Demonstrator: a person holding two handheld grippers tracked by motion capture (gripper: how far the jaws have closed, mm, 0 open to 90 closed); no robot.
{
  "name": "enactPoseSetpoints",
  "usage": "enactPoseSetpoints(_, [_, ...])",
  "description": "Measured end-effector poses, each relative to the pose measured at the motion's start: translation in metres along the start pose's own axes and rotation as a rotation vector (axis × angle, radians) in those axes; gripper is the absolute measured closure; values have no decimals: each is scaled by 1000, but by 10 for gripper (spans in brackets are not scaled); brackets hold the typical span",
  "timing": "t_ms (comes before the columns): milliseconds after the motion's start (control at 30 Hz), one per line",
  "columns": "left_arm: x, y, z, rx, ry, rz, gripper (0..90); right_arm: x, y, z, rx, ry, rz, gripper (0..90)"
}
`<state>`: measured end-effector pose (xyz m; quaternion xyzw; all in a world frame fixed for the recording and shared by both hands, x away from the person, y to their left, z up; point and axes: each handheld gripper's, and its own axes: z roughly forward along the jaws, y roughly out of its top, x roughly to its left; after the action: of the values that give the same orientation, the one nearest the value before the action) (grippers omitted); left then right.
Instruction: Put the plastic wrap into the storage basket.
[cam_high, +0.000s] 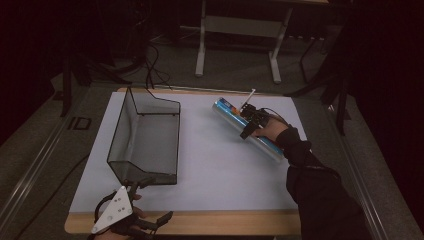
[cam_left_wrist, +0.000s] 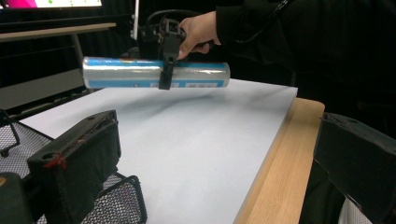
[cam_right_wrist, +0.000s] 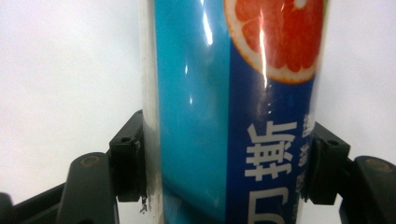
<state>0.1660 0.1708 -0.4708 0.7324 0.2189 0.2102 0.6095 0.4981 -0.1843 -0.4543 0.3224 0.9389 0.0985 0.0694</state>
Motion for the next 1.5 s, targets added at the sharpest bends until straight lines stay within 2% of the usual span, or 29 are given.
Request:
enactPoseSetpoints(133, [0,0,0,-1,1,2,12,10,7,-12,-47,-1,-5,318])
enactPoseSetpoints(233, [0,0,-1,-2,1,2,12,19,14,-23,-109,-37,-5,317])
enactPoseSetpoints(300, [0,0,-1,-2,0,3,12,24,18,-30,-153,-45,3,318])
enactPoseSetpoints(433, [0,0,0,-2,-1,5,12,34,29,-43,-208,8,25,317])
enactPoseSetpoints(600, [0,0,0,-2,-3,6,12,51,41,-52,-268,40,14,317])
enactPoseSetpoints(767, [-1,0,0,-2,-5,2,12,69,55,-57,-329,116,39,317])
enactPoseSetpoints(900, [-1,0,0,-1,-2,5,12,85,67,-61,-366,116,36,317])
enactPoseSetpoints(1167, [-1,0,-1,-6,1,4,12,111,85,-70,-450,198,72,317])
enactPoseSetpoints(1300, [-1,1,0,-9,-1,7,12,130,97,-78,-482,187,52,317])
enactPoseSetpoints(1367, [-1,1,-1,-12,1,5,12,137,104,-82,-507,218,63,317])
enactPoseSetpoints(1400, [-1,1,-1,-12,1,5,13,137,104,-82,-507,218,63,317])
enactPoseSetpoints(1433, [0,1,-1,-11,6,7,12,144,111,-85,-529,245,69,317])
enactPoseSetpoints(1467, [0,1,-1,-11,6,7,12,144,111,-85,-529,245,69,317])
enactPoseSetpoints(1500, [1,0,-2,-15,7,2,12,150,118,-86,-553,260,67,317])
